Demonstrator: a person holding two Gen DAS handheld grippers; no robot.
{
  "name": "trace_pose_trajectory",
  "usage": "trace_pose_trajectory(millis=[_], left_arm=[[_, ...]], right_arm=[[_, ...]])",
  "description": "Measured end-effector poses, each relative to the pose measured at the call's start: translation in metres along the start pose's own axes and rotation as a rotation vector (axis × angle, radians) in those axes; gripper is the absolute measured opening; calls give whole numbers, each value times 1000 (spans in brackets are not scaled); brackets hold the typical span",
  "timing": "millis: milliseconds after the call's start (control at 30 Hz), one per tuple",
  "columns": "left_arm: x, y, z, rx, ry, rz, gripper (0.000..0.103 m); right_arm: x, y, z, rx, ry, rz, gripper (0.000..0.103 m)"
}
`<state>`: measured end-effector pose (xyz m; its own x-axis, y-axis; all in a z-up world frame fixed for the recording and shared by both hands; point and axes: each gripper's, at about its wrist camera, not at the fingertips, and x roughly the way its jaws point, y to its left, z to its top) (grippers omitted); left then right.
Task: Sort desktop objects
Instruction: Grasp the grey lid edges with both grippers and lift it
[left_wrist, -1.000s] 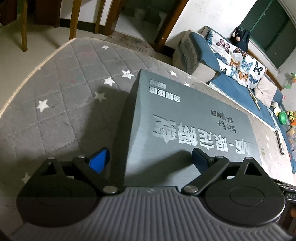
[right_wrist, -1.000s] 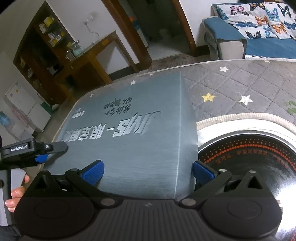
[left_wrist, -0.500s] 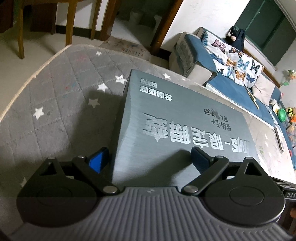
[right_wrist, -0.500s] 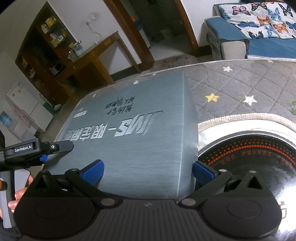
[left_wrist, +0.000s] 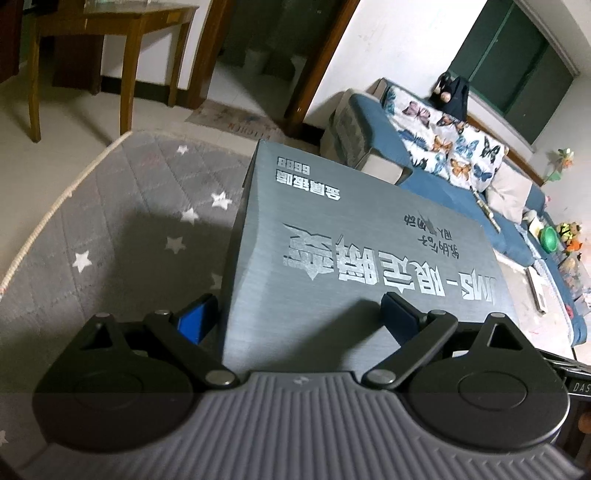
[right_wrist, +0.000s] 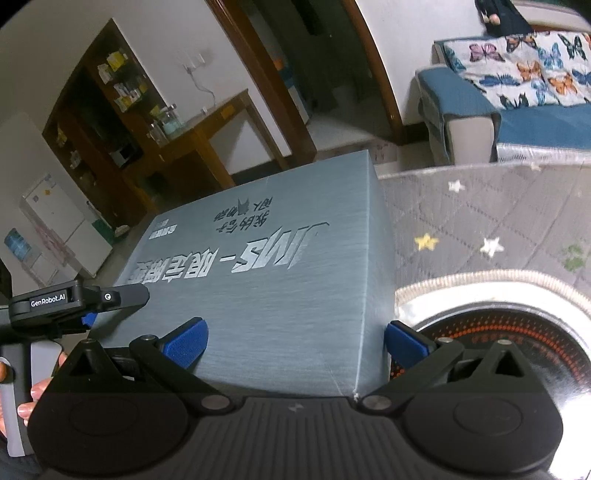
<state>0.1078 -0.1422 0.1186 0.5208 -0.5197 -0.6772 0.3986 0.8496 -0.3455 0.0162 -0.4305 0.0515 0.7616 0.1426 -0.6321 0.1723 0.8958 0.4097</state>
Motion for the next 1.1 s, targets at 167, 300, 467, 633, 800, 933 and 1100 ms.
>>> trace_pose_trajectory(millis=[167,300,467,633,800,933,1100], left_arm=[[-21,-10,3,10,-24,-11,95],[-36,-17,0,14,-29,-15,95],[-56,-26,-10,33,-43,-15,95],[-75,-30,-26,33,-39,-23,95],[-94,-34,-45,37,-28,-37,95],[-110,-37,-62,42,-26,-42,95],[-130,-38,-84,48,-19,-44,95]], right_arm=[[-22,10,6,-17,-32,0,103],[-40,19,7,-23,-49,-5,103],[-64,28,-1,-36,-62,-17,103],[-84,36,-12,-41,-74,-23,103],[-107,39,-29,-48,-84,-30,103],[-128,42,-45,-54,-92,-35,103],[-148,49,-68,-52,-105,-40,103]])
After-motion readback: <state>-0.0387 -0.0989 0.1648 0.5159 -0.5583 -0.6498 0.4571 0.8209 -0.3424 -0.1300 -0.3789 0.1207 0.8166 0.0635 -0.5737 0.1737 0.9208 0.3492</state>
